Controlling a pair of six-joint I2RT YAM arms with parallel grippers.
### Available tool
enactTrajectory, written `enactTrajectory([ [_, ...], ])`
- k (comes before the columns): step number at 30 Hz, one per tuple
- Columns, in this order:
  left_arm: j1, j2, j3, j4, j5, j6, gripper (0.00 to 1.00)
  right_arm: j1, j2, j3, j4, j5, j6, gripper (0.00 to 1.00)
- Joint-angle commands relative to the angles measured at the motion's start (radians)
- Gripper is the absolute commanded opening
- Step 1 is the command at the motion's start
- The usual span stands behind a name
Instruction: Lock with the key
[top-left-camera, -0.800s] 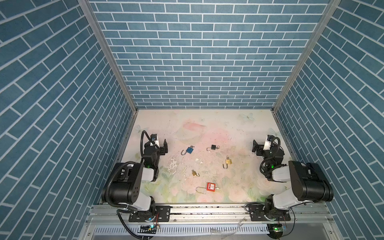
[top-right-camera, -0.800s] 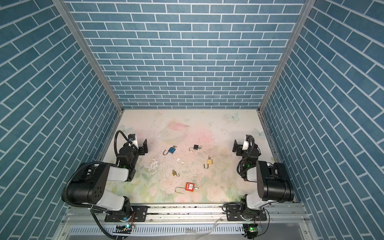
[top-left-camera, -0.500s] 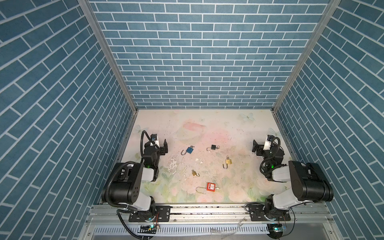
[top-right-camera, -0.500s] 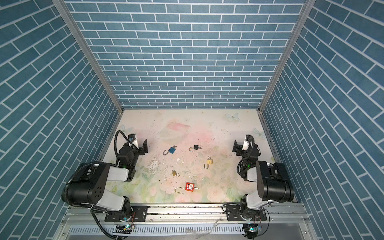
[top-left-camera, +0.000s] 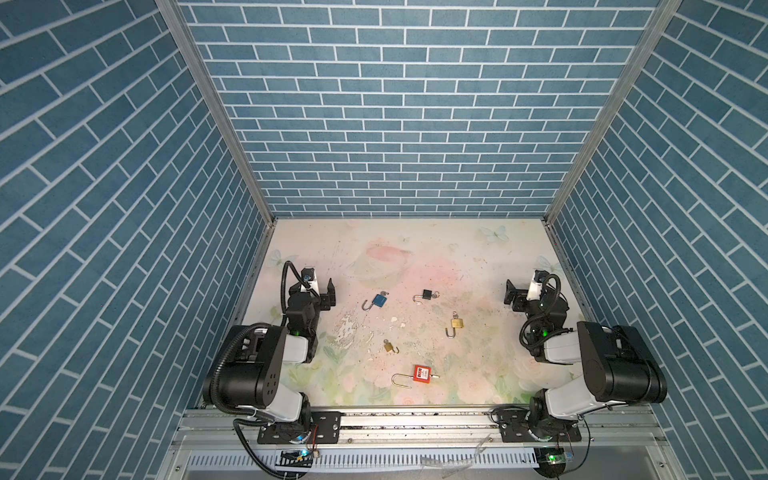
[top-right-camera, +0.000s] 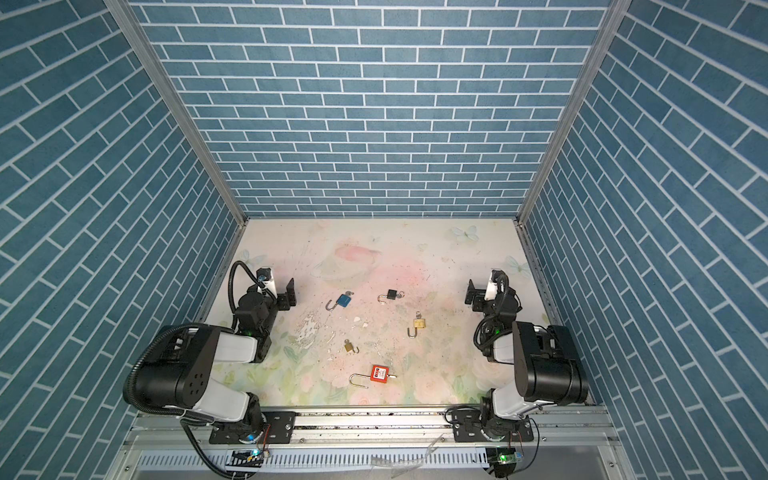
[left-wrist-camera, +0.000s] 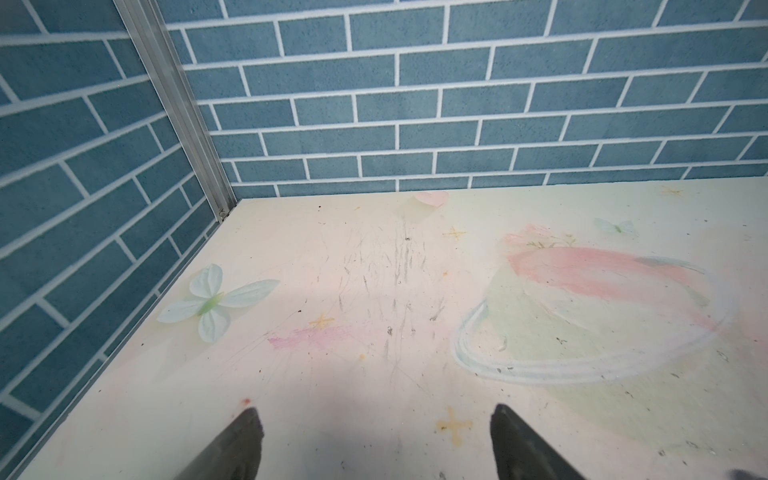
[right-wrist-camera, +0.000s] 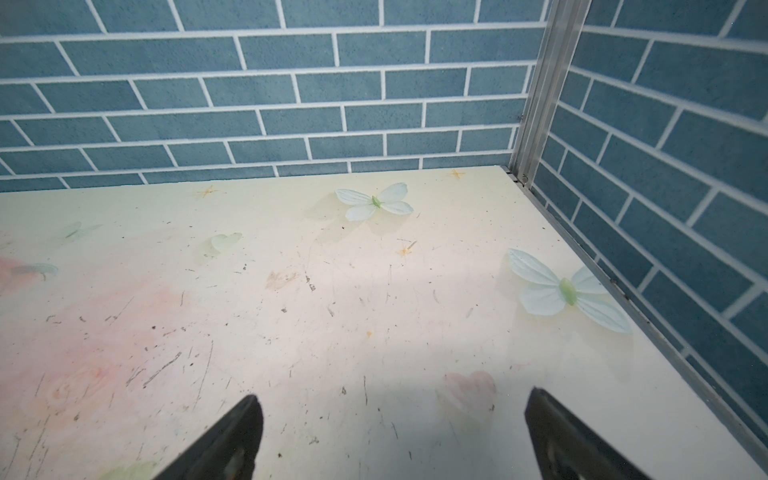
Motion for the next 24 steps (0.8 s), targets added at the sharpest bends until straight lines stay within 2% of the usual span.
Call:
enactTrajectory([
  [1,0.004,-0.001,0.009,0.025,0.008,0.012,0.87,-0.002,0.001,0.000,0.038,-0.010,-0.029,0.99],
  [4,-0.002,-0.032,0.002,0.022,-0.037,-0.003,0.87,-0.001,-0.033,-0.022,0.063,0.005,-0.019,0.99],
  [7,-0.036,-0.170,0.026,-0.119,-0.142,-0.001,0.87,-0.002,-0.158,-0.001,-0.085,0.023,-0.018,0.99],
  [10,-0.061,-0.324,0.108,-0.328,-0.202,-0.005,0.87,-0.002,-0.303,0.054,-0.266,0.026,0.017,0.99],
  [13,-0.061,-0.431,0.278,-0.632,-0.289,-0.138,0.87,-0.001,-0.422,0.106,-0.371,-0.024,0.062,0.99],
  [15,-0.053,-0.468,0.403,-0.787,-0.240,-0.156,0.87,-0.002,-0.489,0.147,-0.431,-0.014,0.145,0.99],
  [18,-0.054,-0.499,0.546,-0.912,-0.193,-0.169,0.87,-0.002,-0.575,0.247,-0.606,0.020,0.257,0.99],
  [21,-0.052,-0.503,0.709,-1.076,-0.184,-0.247,0.87,-0.002,-0.619,0.352,-0.746,-0.002,0.294,0.99],
  [24,-0.048,-0.493,0.858,-1.228,-0.099,-0.282,0.87,-0.002,-0.616,0.462,-0.889,0.002,0.335,0.99],
])
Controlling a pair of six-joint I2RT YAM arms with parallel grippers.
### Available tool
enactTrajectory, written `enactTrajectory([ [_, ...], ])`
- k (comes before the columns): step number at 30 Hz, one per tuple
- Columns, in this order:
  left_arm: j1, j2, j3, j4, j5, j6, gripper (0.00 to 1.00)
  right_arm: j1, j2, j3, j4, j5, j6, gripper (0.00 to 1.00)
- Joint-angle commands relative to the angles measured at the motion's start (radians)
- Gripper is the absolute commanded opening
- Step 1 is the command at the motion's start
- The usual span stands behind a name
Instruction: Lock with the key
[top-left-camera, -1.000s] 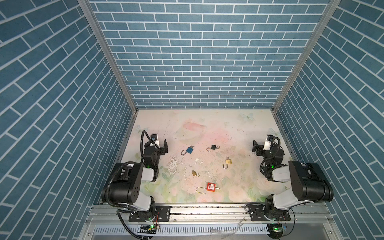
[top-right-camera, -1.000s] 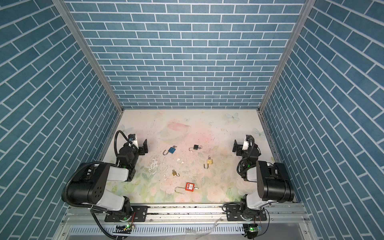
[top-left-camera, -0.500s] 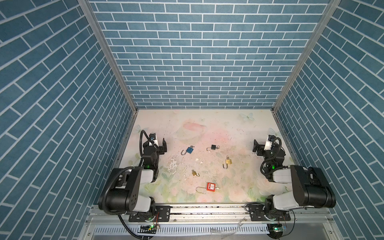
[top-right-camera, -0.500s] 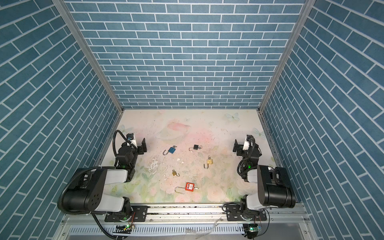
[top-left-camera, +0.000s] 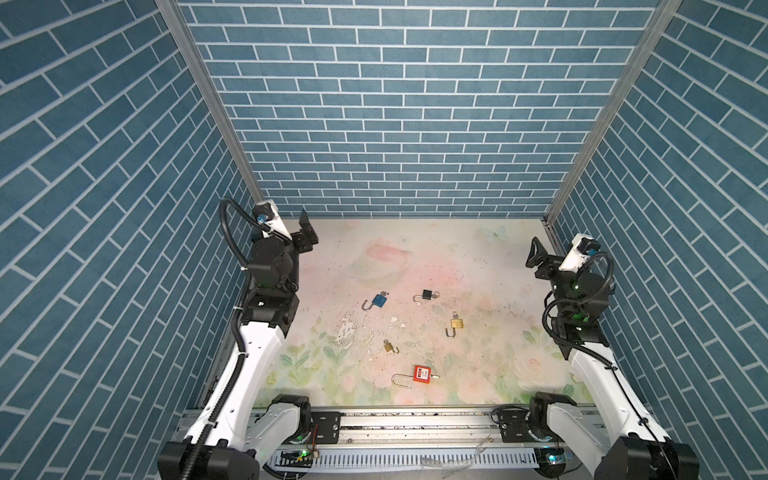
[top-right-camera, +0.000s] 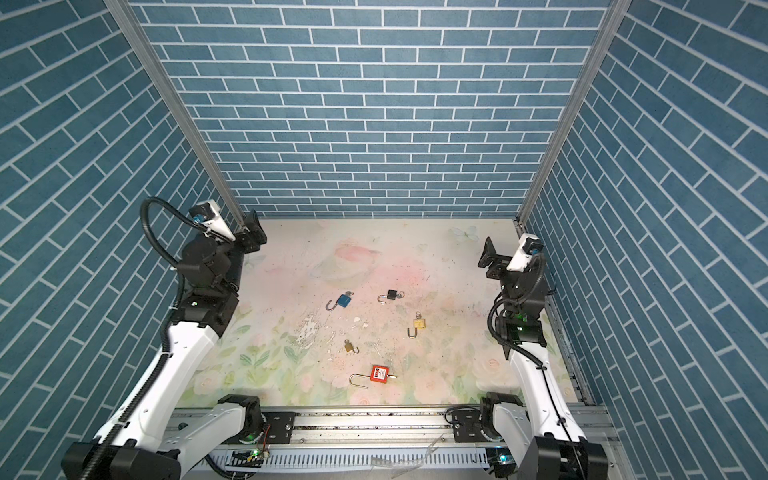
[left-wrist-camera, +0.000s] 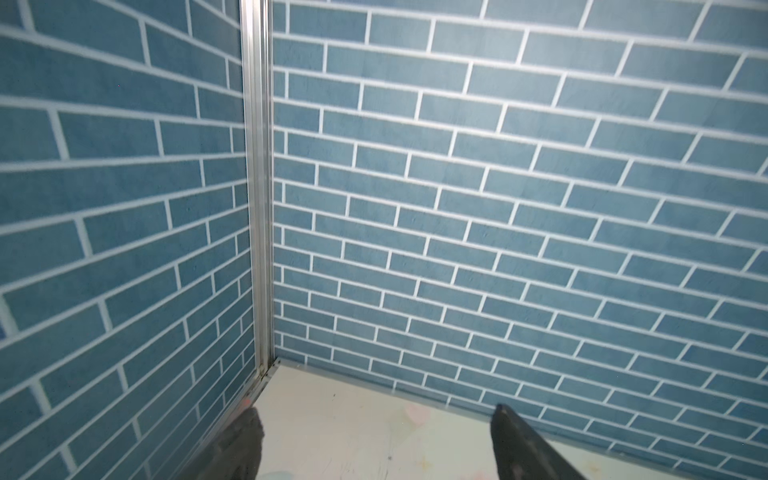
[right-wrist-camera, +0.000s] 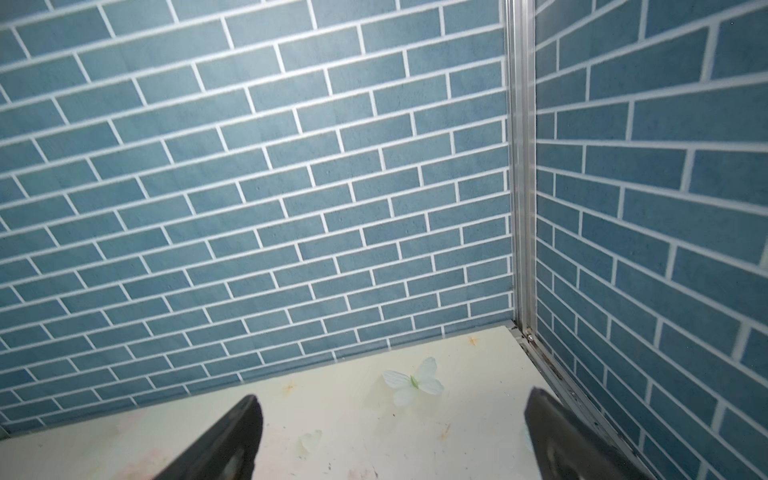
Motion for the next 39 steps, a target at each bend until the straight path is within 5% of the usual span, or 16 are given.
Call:
enactTrajectory([
  [1,0.009,0.001,0.127,-0.292,0.074,-0.096,0.87,-0.003,-0.001,0.114,-0.266,0.017,0.135,0.99],
  [4,0.037,-0.059,0.122,-0.318,0.104,-0.199,0.87,-0.011,-0.008,0.177,-0.414,0.101,0.326,0.98],
  [9,0.055,-0.080,0.108,-0.360,0.213,-0.264,0.87,-0.035,-0.082,0.032,-0.205,-0.060,0.420,0.98],
  [12,0.054,-0.012,0.154,-0.485,0.323,-0.277,0.87,-0.036,-0.097,-0.026,-0.150,-0.159,0.376,0.98],
  [19,0.029,0.082,0.124,-0.691,0.366,-0.336,0.87,-0.022,0.022,-0.014,-0.249,-0.304,0.357,0.94],
  [25,-0.096,0.090,0.036,-0.775,0.301,-0.409,0.87,0.202,0.154,0.043,-0.289,-0.226,0.250,0.93],
  [33,-0.390,0.157,-0.127,-0.737,0.319,-0.604,0.87,0.544,0.321,0.137,-0.378,-0.123,0.026,0.93],
  [39,-0.469,0.172,-0.203,-0.682,0.367,-0.717,0.87,0.732,0.360,0.102,-0.364,-0.091,-0.134,0.91],
])
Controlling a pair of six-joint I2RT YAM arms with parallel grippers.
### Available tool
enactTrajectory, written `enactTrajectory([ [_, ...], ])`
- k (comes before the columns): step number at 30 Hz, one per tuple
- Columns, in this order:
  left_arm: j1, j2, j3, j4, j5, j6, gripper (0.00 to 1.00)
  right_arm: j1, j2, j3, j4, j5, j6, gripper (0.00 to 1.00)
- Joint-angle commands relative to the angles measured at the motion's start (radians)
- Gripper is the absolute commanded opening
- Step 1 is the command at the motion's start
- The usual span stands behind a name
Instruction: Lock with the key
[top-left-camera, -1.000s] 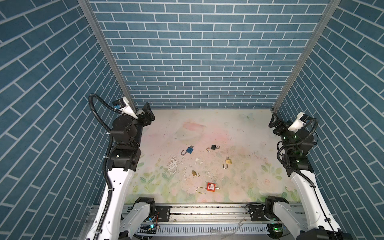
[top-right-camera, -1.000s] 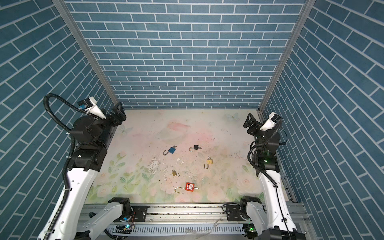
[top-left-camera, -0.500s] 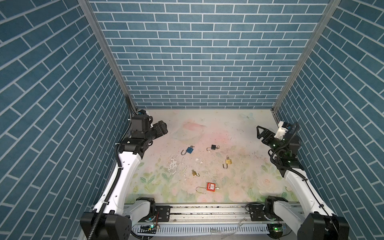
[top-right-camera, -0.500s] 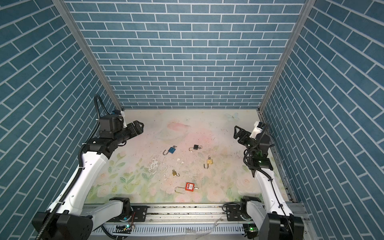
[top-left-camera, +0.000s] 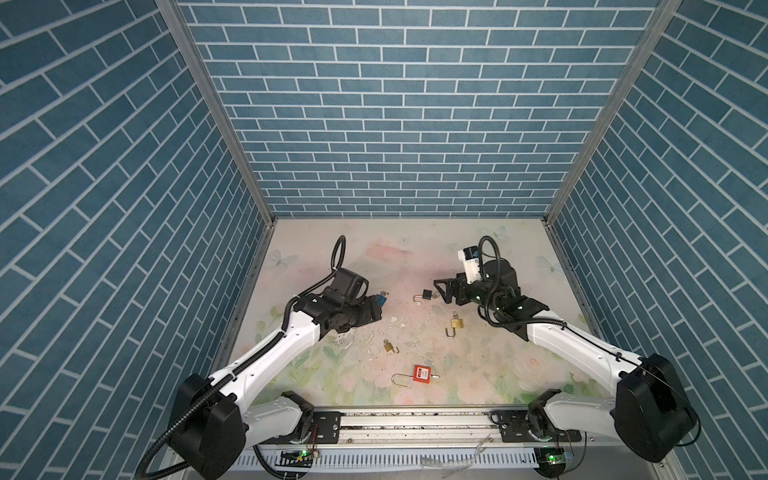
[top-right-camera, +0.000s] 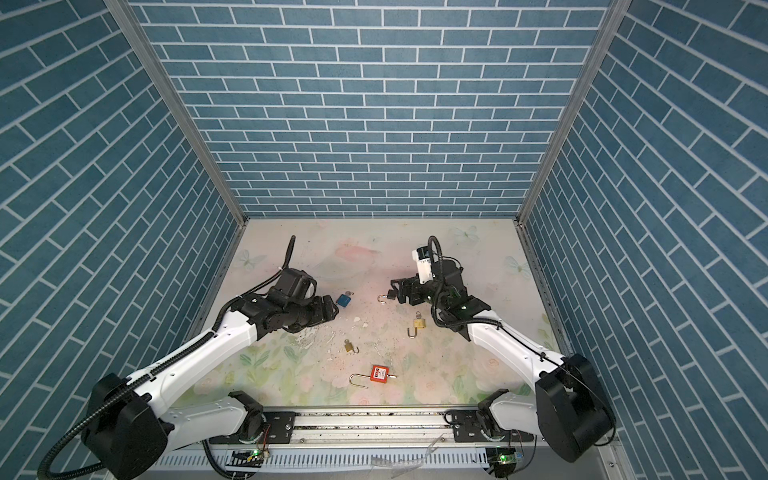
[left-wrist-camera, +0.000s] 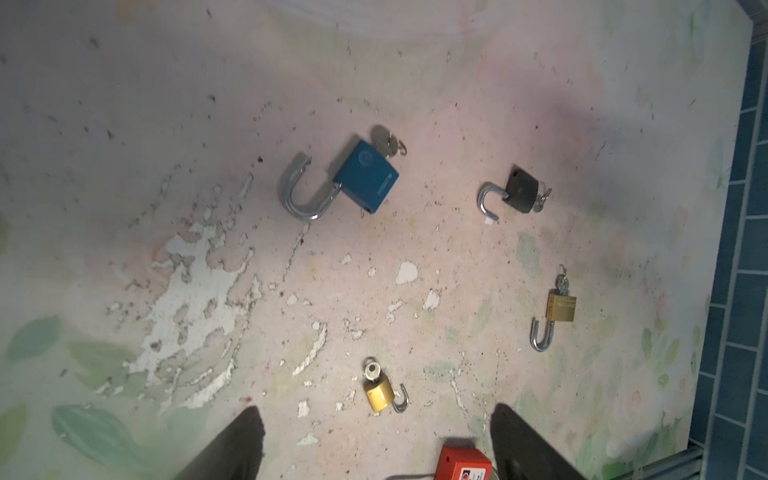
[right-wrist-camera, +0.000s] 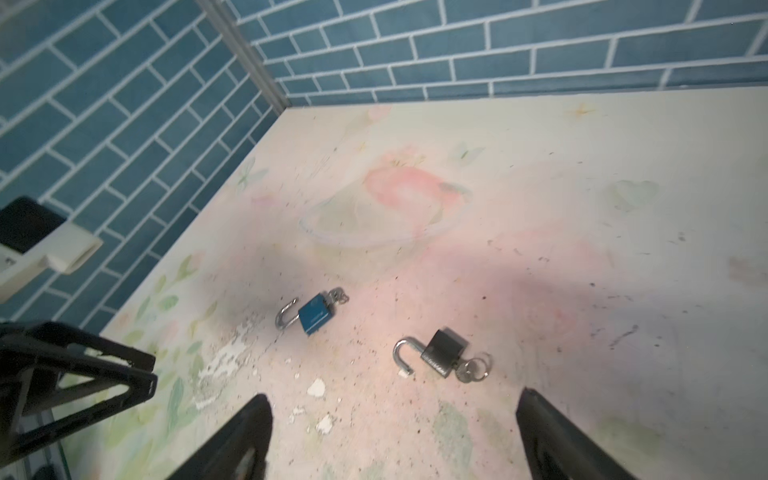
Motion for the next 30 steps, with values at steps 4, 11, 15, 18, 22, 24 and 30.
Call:
enactTrajectory([
  [4,-0.035,-0.001,-0.063,0.058,-0.012,-0.132,0.87,0.184,-0.030,-0.111,0.057,0.097,-0.270,0.91],
  [11,-0.043,0.029,-0.112,0.108,-0.029,-0.218,0.87,0.299,-0.159,-0.306,0.270,0.075,-0.373,0.89],
  [15,-0.045,0.059,-0.100,0.105,-0.071,-0.259,0.87,0.309,-0.181,-0.378,0.386,0.051,-0.388,0.89],
  [18,-0.057,0.068,-0.111,0.137,-0.077,-0.293,0.87,0.316,-0.162,-0.375,0.385,0.034,-0.397,0.89],
  [22,-0.064,0.091,-0.121,0.177,-0.085,-0.329,0.87,0.320,-0.139,-0.379,0.399,0.036,-0.391,0.88],
  [24,-0.066,0.110,-0.116,0.187,-0.078,-0.344,0.87,0.321,-0.130,-0.388,0.418,0.036,-0.382,0.88],
  [30,-0.097,0.134,-0.101,0.146,-0.093,-0.366,0.87,0.322,-0.106,-0.399,0.440,0.081,-0.379,0.87],
])
